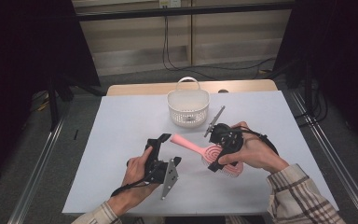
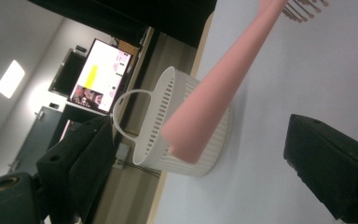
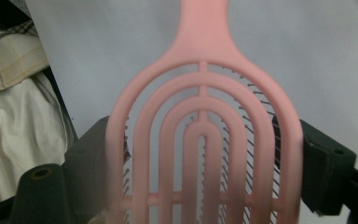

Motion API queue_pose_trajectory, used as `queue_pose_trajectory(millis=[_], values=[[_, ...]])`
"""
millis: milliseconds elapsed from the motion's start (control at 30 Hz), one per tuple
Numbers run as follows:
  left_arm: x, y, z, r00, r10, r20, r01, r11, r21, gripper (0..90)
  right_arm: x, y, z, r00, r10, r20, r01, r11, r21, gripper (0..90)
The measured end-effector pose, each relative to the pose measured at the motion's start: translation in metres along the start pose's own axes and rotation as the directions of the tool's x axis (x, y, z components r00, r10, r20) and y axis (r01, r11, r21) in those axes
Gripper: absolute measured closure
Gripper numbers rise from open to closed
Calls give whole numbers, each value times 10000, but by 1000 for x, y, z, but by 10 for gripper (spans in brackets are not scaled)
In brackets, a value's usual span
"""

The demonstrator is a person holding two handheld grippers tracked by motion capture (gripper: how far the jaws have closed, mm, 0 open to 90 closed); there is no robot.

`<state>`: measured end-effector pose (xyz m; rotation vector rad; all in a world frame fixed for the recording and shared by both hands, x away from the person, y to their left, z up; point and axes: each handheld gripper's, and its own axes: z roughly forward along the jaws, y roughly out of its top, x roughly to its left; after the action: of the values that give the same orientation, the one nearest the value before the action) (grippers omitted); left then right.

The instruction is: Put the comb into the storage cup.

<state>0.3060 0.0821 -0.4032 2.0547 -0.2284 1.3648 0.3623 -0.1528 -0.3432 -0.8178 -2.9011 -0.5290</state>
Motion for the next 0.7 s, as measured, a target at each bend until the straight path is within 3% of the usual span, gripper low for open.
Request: queue_pose_trajectory(millis=[133,267,500,700], values=[[-2,4,3,9985,538,-102,-538,9985,-36,109,1,2,1,9999,-161,-62,161,9998,77,194],[-2,7,2,9911,1237,-492,-1240,9923,-31,127,0,6,1,9996,-237,-164,239,9996,116,193],[-5,8,4,9865,1569,-473,-1564,9876,150,157,-6,10,5,9992,-302,-264,307,9994,177,193],[-12,11,7,9798,1925,-532,-1919,9813,157,221,-1,15,8,9985,-450,-301,459,9985,305,193]])
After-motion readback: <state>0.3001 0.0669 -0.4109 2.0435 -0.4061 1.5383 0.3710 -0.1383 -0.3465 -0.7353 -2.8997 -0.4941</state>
